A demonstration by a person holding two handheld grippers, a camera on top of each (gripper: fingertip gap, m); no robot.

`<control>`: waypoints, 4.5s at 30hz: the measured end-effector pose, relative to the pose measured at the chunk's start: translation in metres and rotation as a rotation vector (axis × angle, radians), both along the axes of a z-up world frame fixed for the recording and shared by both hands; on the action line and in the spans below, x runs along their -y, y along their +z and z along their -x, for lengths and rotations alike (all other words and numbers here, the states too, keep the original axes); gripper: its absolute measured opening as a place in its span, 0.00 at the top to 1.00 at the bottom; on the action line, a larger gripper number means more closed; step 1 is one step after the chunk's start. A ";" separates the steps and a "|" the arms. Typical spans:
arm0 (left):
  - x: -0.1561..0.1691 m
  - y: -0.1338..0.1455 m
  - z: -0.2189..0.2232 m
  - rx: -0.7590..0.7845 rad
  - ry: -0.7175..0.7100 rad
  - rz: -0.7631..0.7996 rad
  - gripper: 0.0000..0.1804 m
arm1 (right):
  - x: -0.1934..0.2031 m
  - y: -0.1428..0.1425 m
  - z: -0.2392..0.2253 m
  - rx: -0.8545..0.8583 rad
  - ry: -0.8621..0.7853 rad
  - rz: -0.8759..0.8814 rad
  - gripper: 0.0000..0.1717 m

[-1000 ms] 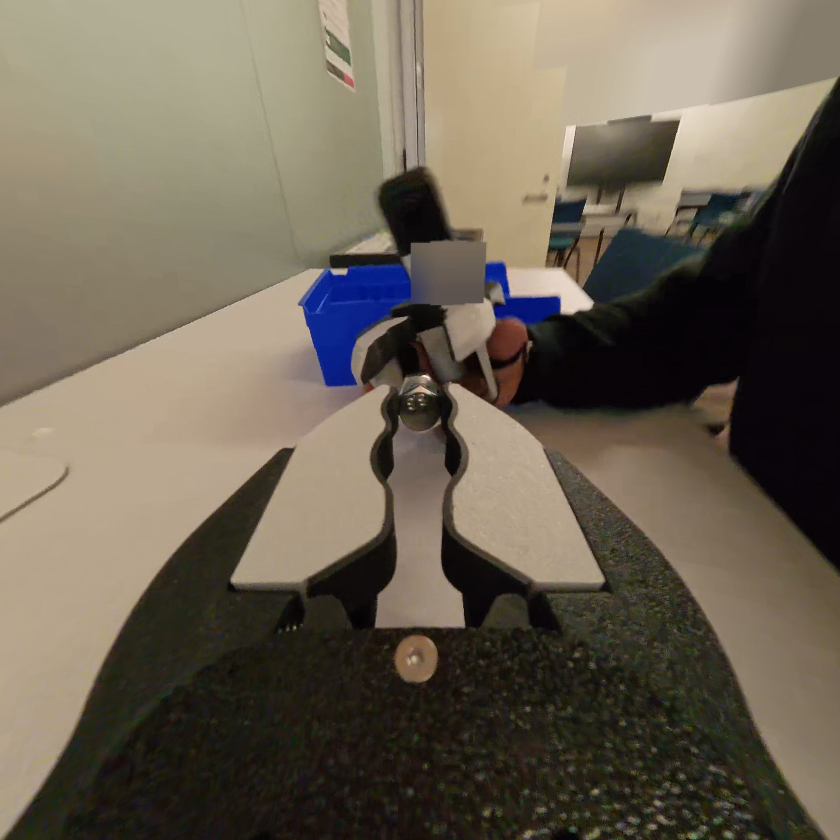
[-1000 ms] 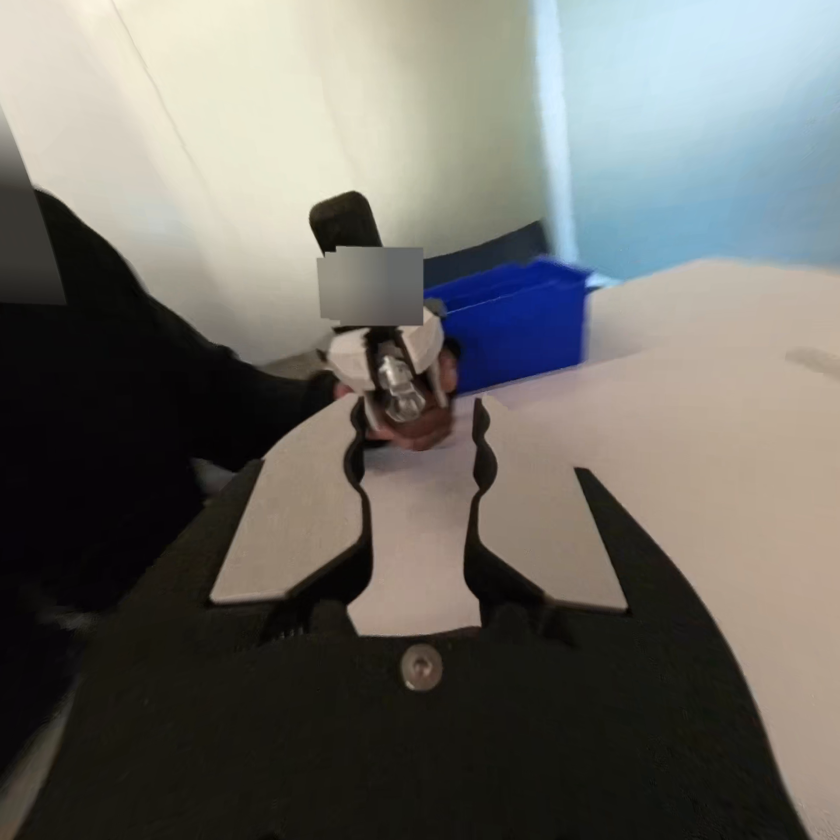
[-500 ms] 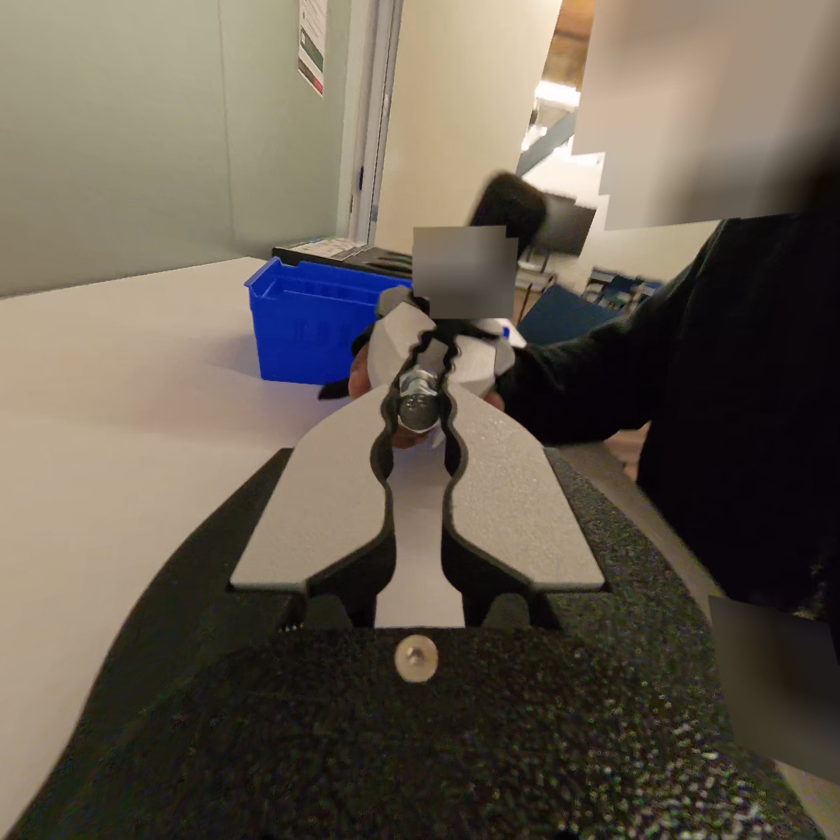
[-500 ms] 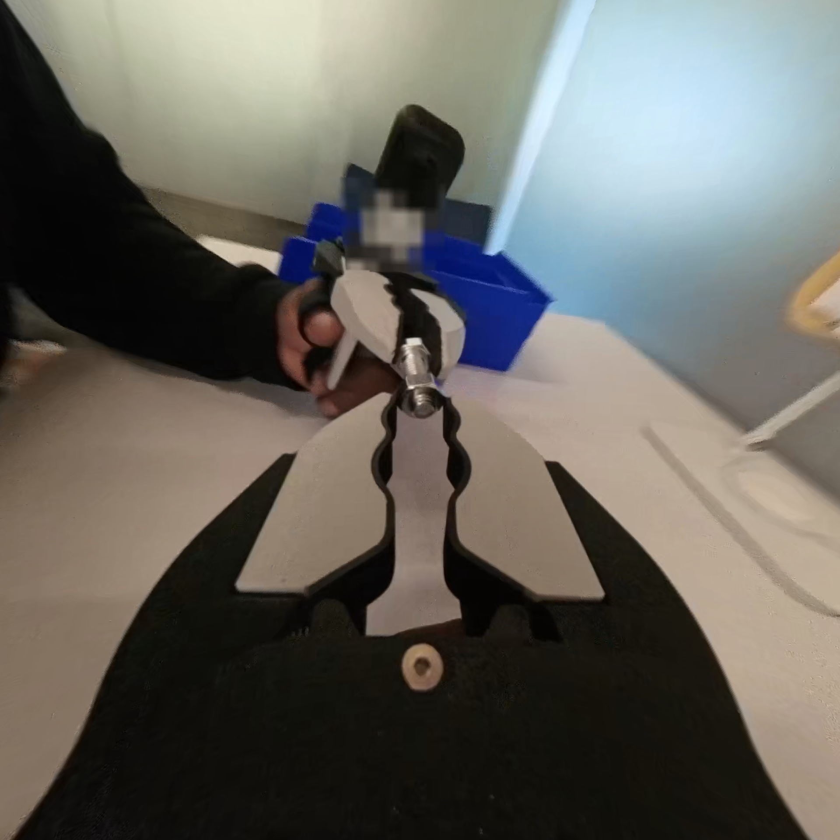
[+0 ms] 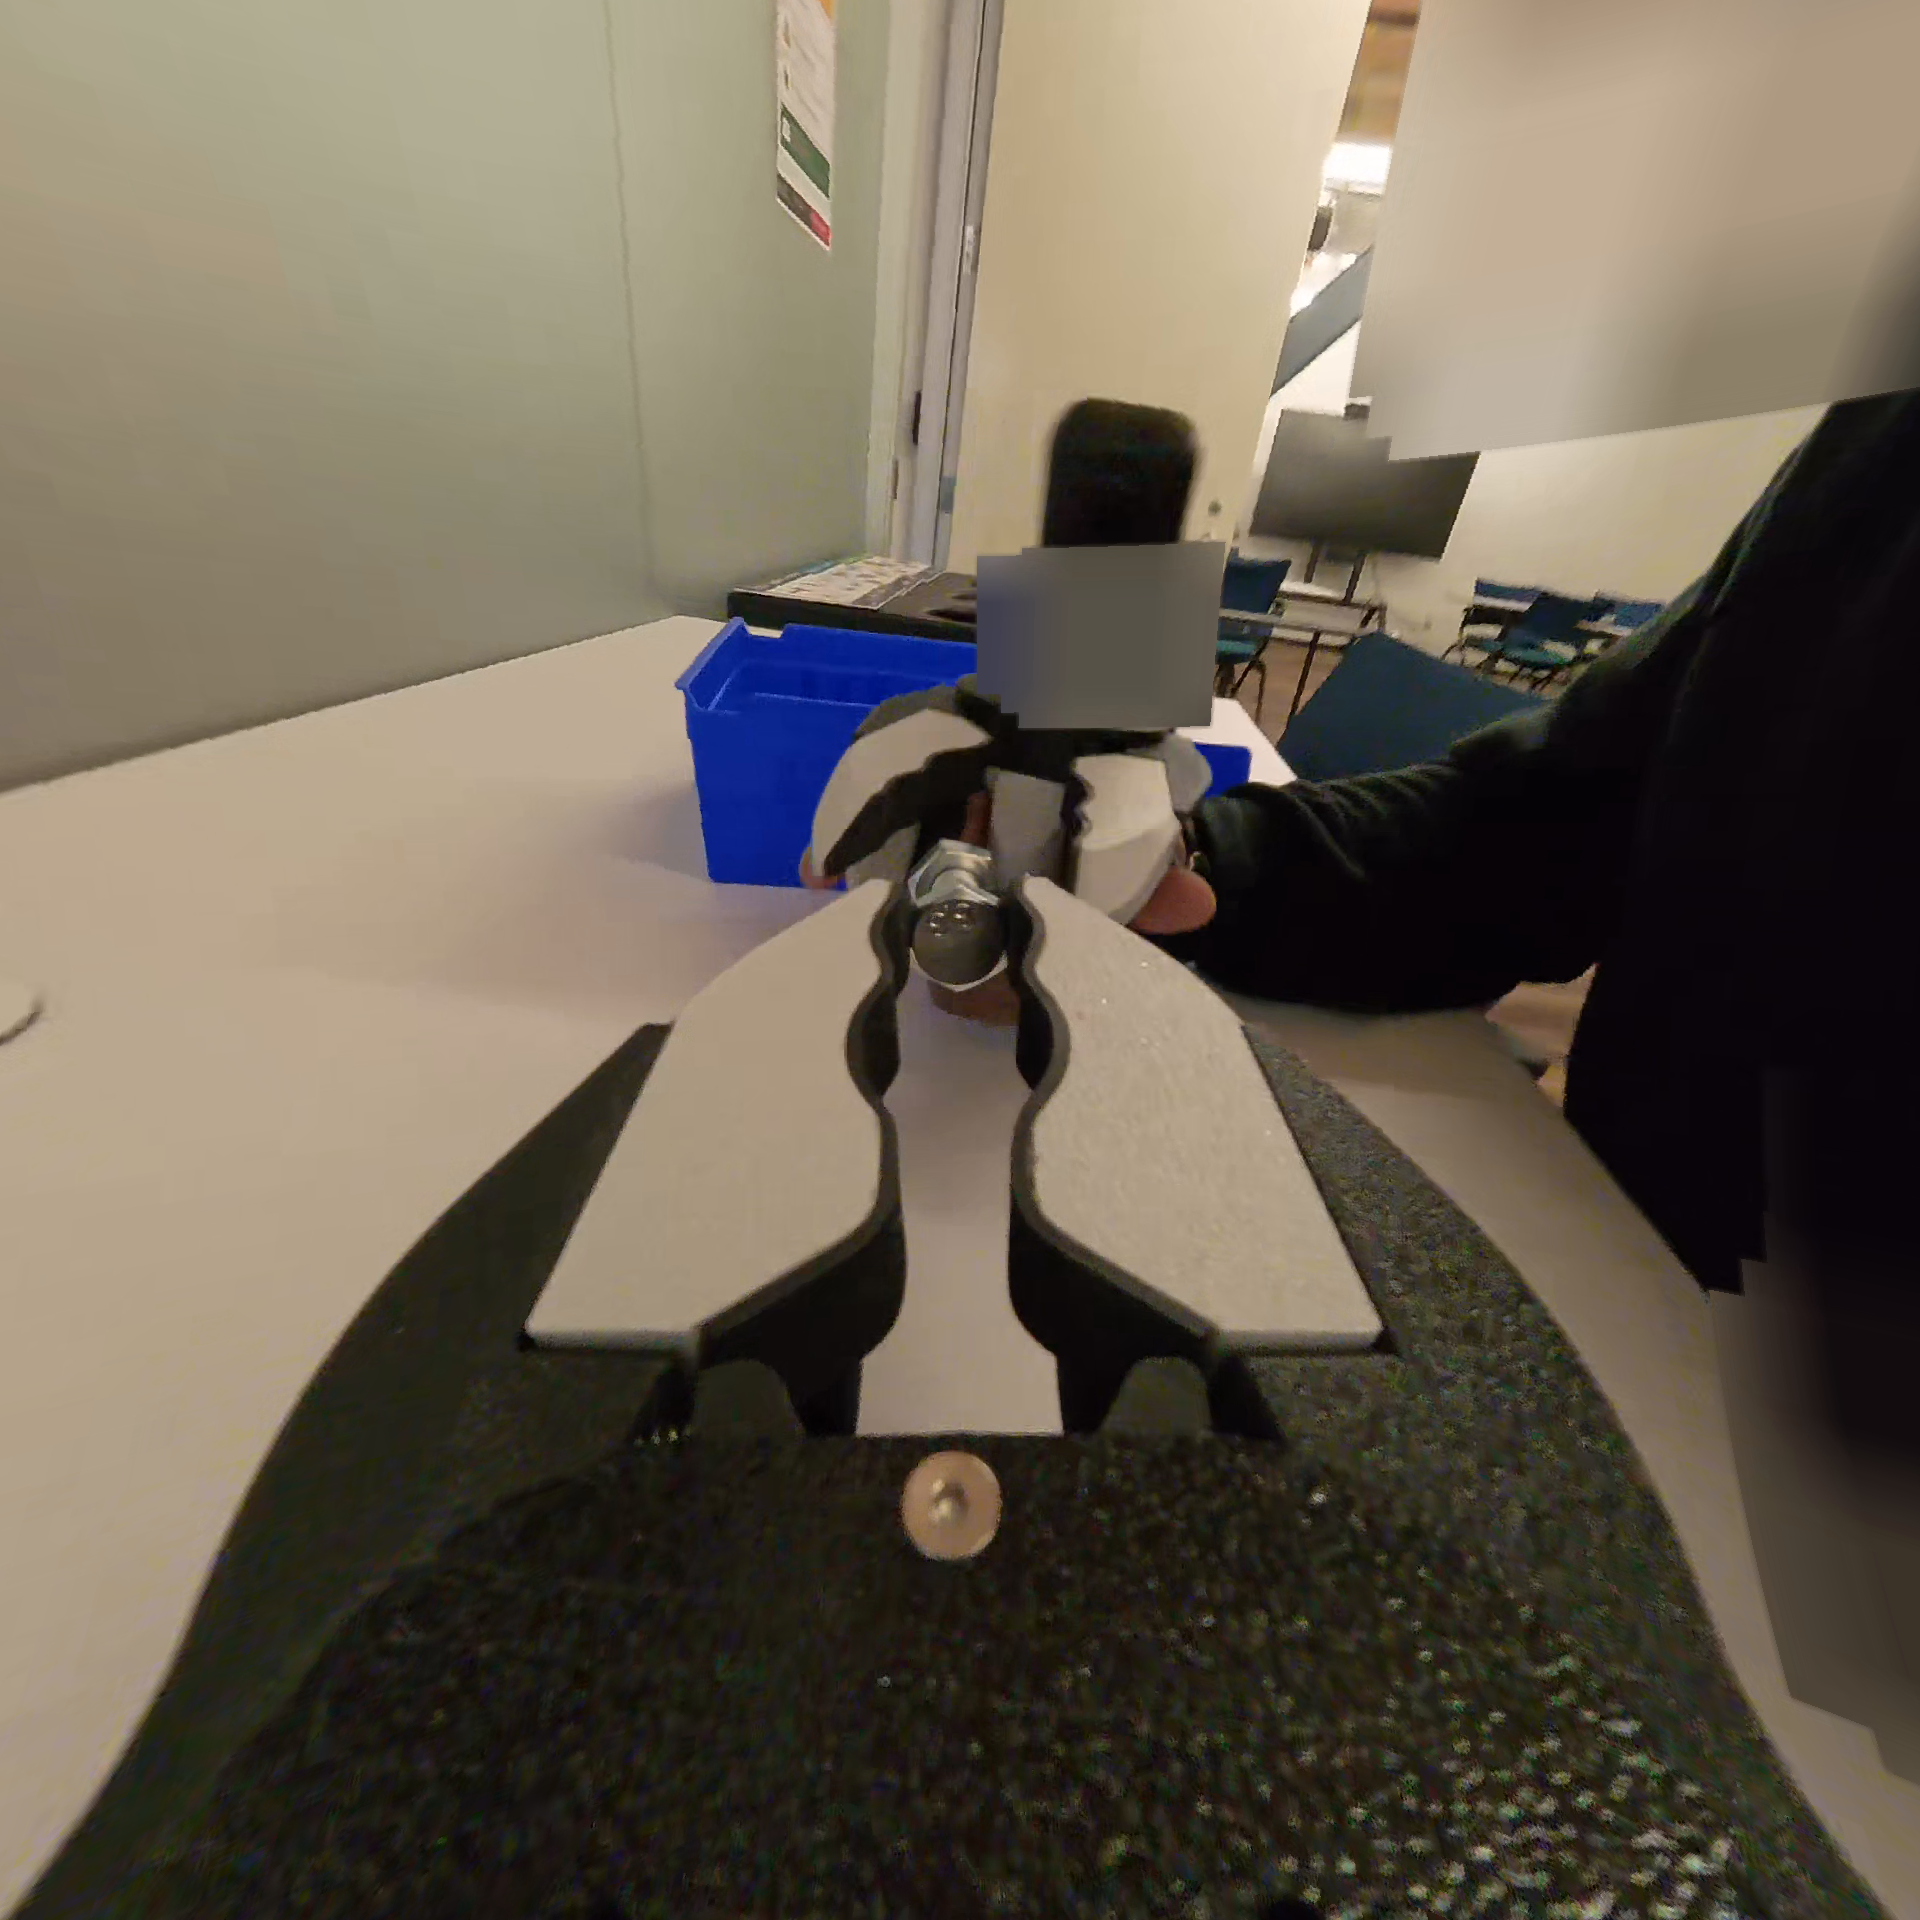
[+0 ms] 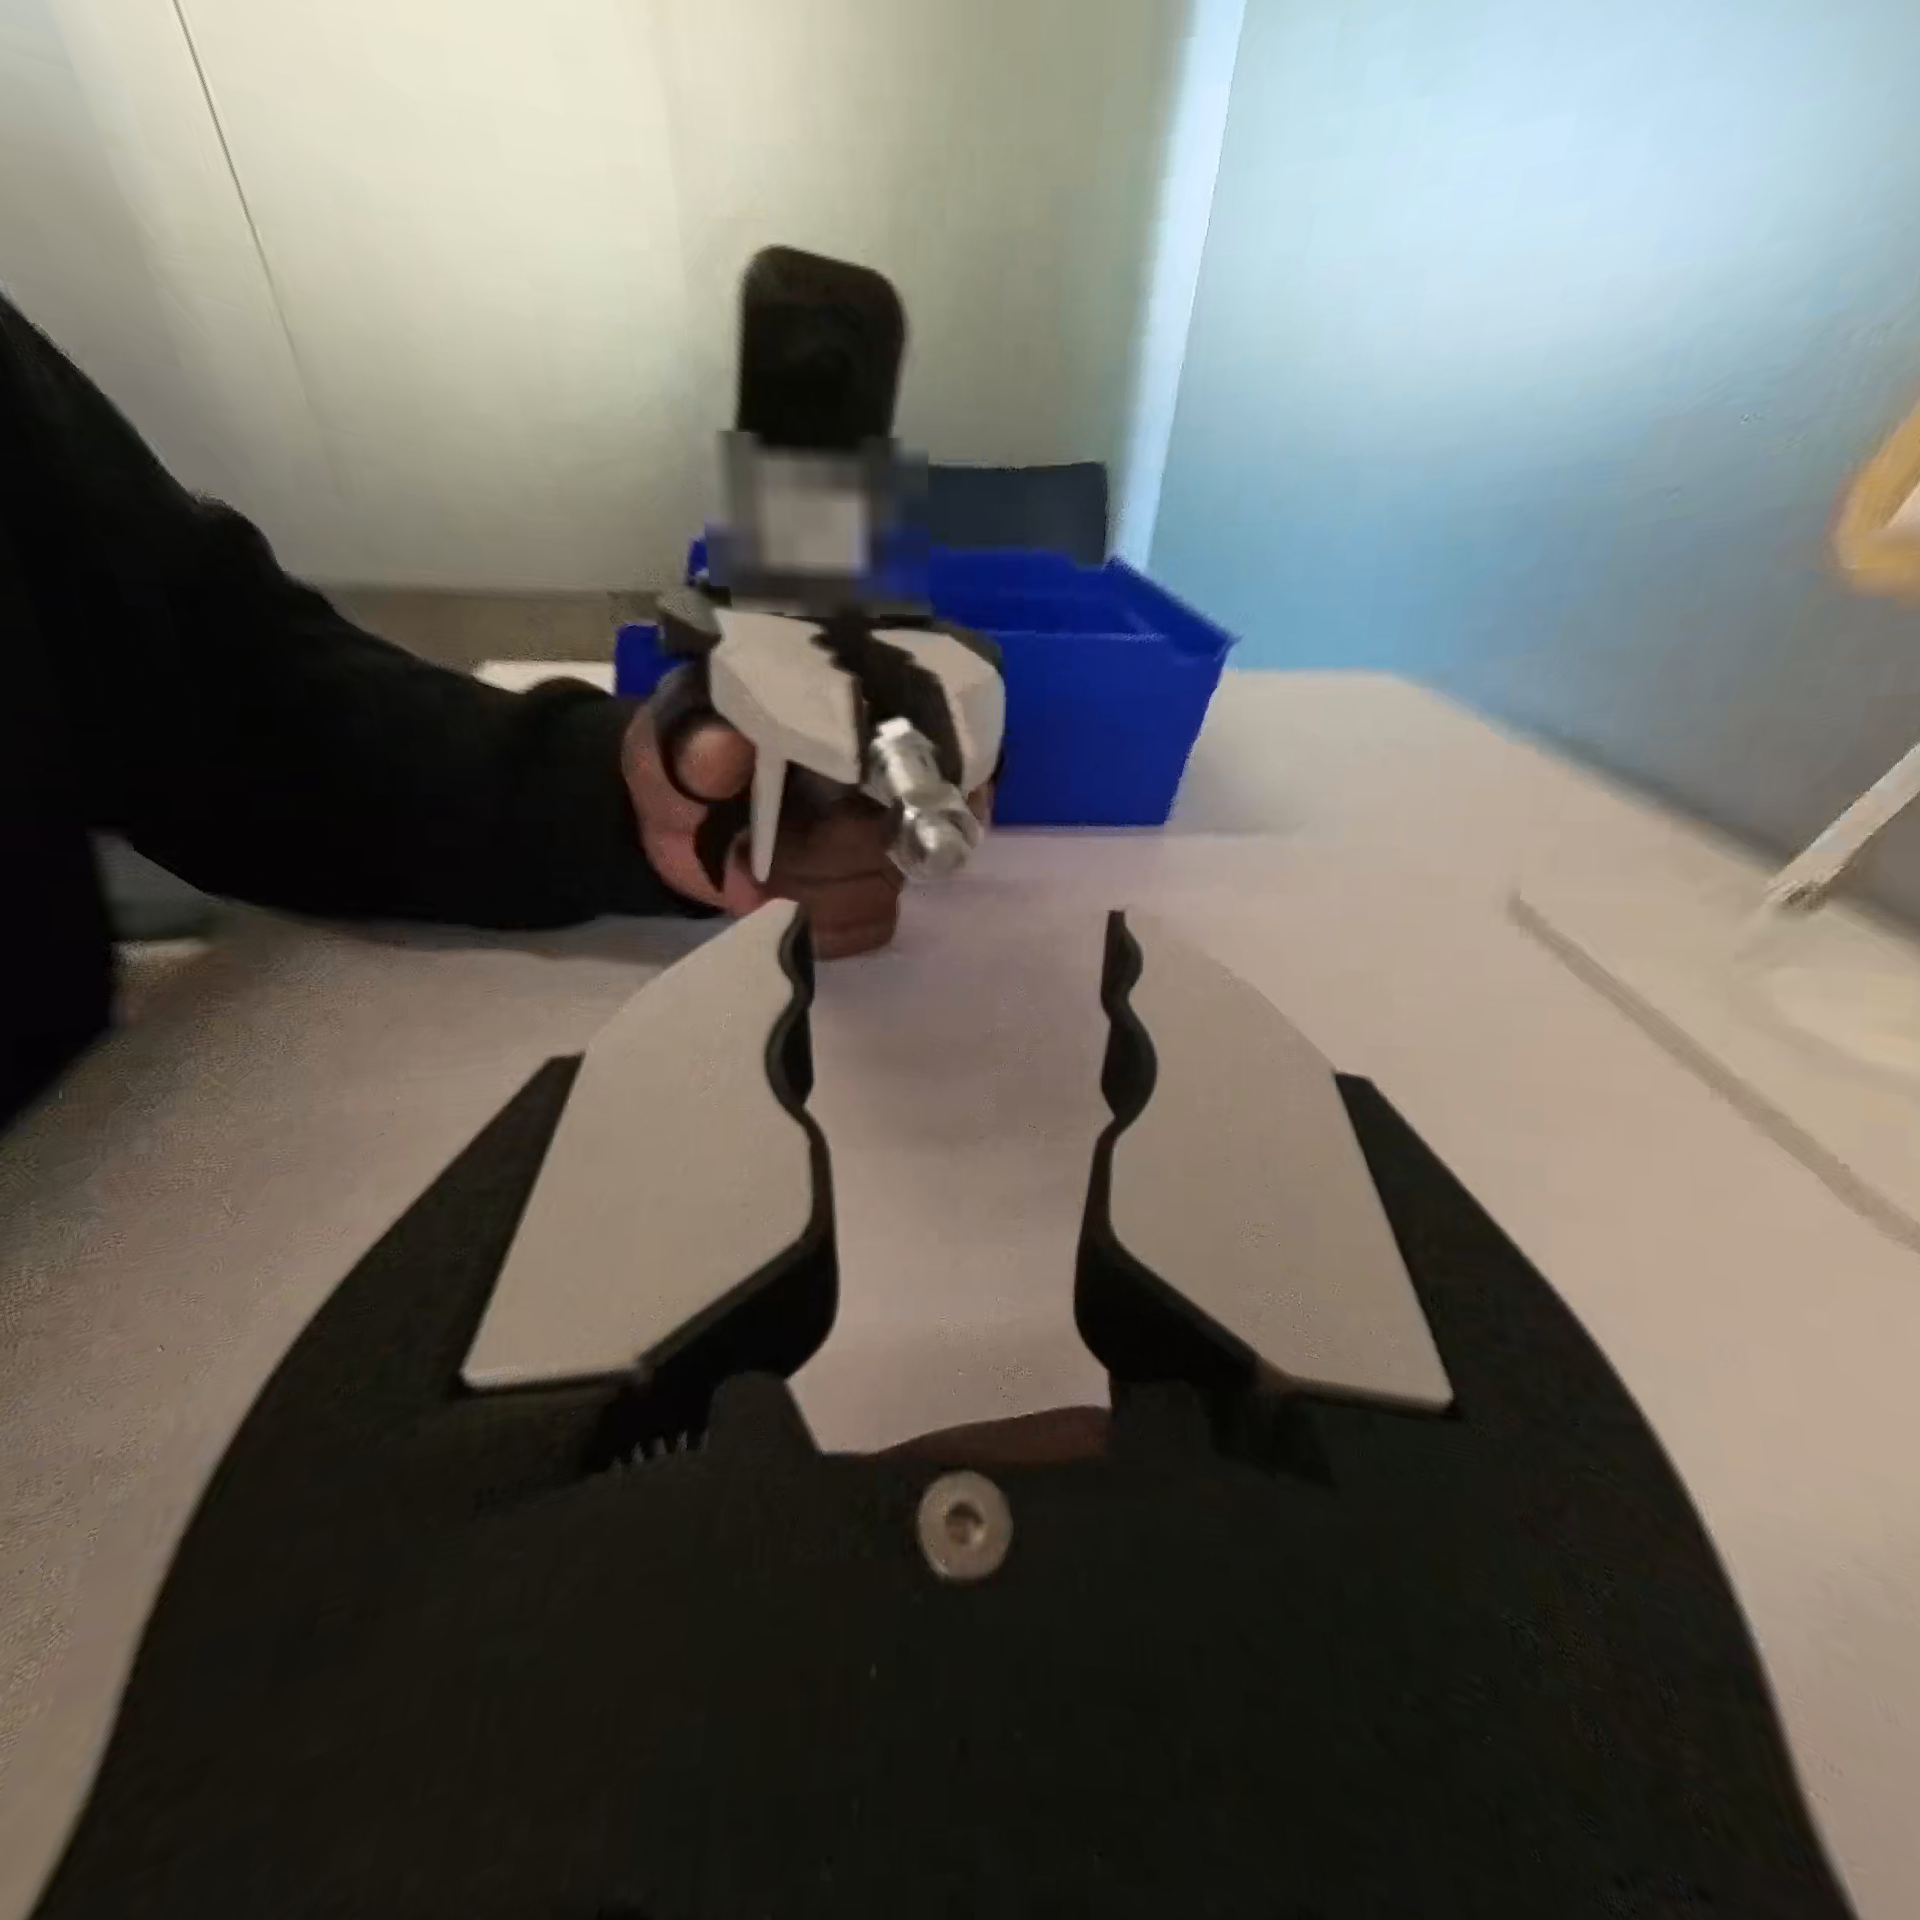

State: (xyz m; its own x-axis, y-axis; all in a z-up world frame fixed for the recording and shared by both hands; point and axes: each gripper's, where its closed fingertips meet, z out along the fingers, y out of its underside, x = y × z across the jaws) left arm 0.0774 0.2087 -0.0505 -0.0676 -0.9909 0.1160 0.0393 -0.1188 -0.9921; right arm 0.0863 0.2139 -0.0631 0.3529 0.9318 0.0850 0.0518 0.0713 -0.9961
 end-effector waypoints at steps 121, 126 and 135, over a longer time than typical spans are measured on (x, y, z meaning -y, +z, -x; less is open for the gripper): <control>0.007 -0.014 -0.010 -0.033 -0.135 0.299 0.91 | 0.011 -0.008 0.014 0.200 -0.124 -0.245 0.90; 0.013 -0.009 -0.008 -0.021 -0.145 0.200 0.91 | 0.017 0.001 0.014 -0.075 0.095 0.235 0.90; 0.003 0.007 -0.003 0.105 -0.120 0.296 0.91 | 0.010 0.007 0.010 -0.015 -0.081 -0.076 0.76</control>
